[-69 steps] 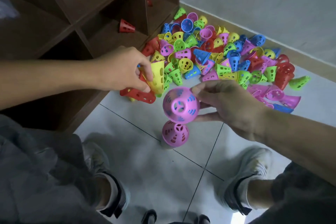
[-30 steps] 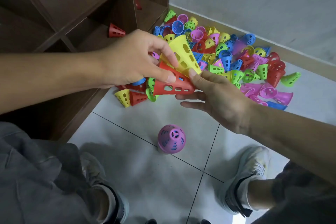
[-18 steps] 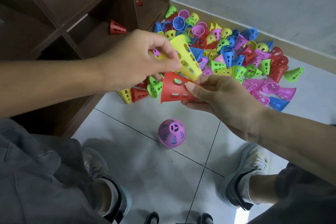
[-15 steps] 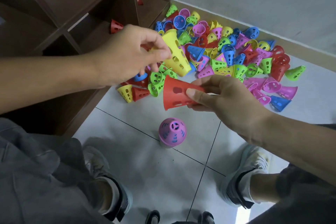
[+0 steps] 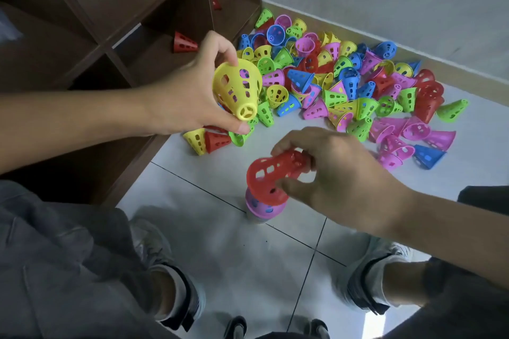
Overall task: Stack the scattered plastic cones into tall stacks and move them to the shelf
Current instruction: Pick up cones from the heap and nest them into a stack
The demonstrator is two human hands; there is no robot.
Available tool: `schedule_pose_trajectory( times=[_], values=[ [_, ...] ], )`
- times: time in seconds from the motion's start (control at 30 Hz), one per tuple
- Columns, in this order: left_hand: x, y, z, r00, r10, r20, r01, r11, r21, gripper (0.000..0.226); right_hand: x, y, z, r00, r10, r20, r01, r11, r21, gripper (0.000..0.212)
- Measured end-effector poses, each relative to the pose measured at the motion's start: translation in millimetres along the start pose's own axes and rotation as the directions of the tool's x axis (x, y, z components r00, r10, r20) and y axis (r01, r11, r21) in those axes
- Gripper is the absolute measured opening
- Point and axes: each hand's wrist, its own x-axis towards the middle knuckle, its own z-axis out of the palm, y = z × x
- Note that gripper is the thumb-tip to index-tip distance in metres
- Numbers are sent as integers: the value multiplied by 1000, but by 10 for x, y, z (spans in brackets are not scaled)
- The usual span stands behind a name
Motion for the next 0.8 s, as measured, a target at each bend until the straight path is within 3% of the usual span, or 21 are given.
schedule_pose_trajectory(
  times=[0.1,0.23,0.47,0.63,0.73,0.8],
  values=[
    [-3,14,2,998,30,60,-27,999,-42,94,-16,46,162,997,16,79,-15,1000,-11,37],
    [-37,35,52,993,39,107,-29,996,-87,86,-36,144,379,986,22,167,-26,999,21,40],
    [-54,57,129,974,-69,215,96,988,-119,58,-4,358,498,974,11,225,-19,999,35,53],
    [-151,-45,357,928,-84,362,153,974,-168,54,12,584,393,966,68,248,-67,998,-13,59],
    [-232,-134,557,919,-85,384,91,996,2,46,33,713,315,962,143,232,-143,990,-16,59],
    [-256,-177,664,912,-94,400,49,991,121,57,38,783,272,960,178,215,-178,984,-21,56]
  ],
)
